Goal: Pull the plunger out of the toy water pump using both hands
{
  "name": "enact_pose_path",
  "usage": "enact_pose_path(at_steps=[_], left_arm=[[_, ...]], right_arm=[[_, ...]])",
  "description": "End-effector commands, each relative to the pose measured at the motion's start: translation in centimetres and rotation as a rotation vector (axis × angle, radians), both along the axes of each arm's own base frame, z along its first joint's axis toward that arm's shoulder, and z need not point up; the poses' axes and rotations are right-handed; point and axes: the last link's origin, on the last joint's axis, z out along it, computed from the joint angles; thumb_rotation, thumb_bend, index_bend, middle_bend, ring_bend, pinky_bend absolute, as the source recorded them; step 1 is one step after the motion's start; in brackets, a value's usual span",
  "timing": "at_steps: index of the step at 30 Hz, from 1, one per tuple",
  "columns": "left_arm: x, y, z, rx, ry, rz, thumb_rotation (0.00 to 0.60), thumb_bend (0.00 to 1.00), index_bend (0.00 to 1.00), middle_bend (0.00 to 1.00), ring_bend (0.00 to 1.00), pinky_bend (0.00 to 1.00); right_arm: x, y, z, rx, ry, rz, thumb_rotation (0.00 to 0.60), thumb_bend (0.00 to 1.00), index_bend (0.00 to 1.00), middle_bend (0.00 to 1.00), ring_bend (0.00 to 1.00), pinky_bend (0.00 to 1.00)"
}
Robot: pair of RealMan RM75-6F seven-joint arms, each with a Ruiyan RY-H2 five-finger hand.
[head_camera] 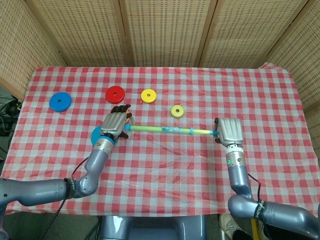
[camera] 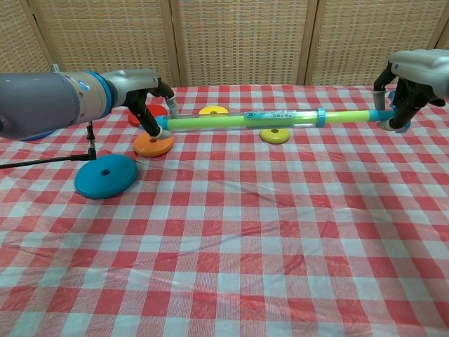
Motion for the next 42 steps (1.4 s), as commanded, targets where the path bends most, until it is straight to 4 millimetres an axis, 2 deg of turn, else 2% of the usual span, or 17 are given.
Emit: enact_pose_path(at_steps=[1, 5, 16, 29, 42], left_arm=[[0.0, 0.0, 0.0, 0.003, -0.001, -0.002, 0.6, 0.34, 0.42, 0.0, 0.0, 0.0], [0.1, -0.1, 0.1, 0.012, -0.007, -0.006, 0.6, 0.36, 0.47, 0.0, 0.0, 0.0], [-1.3, -0.2, 0.9, 0.03, 0.014, 0.003, 0.6, 0.37, 0.52, 0.0, 0.0, 0.0], [-4.6, -0.6, 1.9, 0.041, 0.049, 0.041, 0.6, 0.38, 0.52, 0.0, 0.0, 0.0], [-8.5, -1.5, 3.7, 0.06, 0.084, 0.081, 0.6, 0.38, 0.52, 0.0, 0.0, 0.0]], right_arm=[[-0.1, 0.0, 0.0, -0.001, 0.002, -0.001, 0.6, 0.54, 0.8, 1.0, 1.0, 0.86], [-0.3, 0.1, 0.1, -0.001, 0.005, -0.007, 0.6, 0.54, 0.8, 1.0, 1.0, 0.86], [-1.6, -0.1, 0.6, -0.009, 0.0, -0.035, 0.6, 0.54, 0.8, 1.0, 1.0, 0.86], [-3.2, -0.7, 1.6, -0.031, -0.005, -0.071, 0.6, 0.54, 0.8, 1.0, 1.0, 0.86], [-4.6, -1.4, 2.4, -0.06, -0.003, -0.11, 0.6, 0.54, 0.8, 1.0, 1.0, 0.86]])
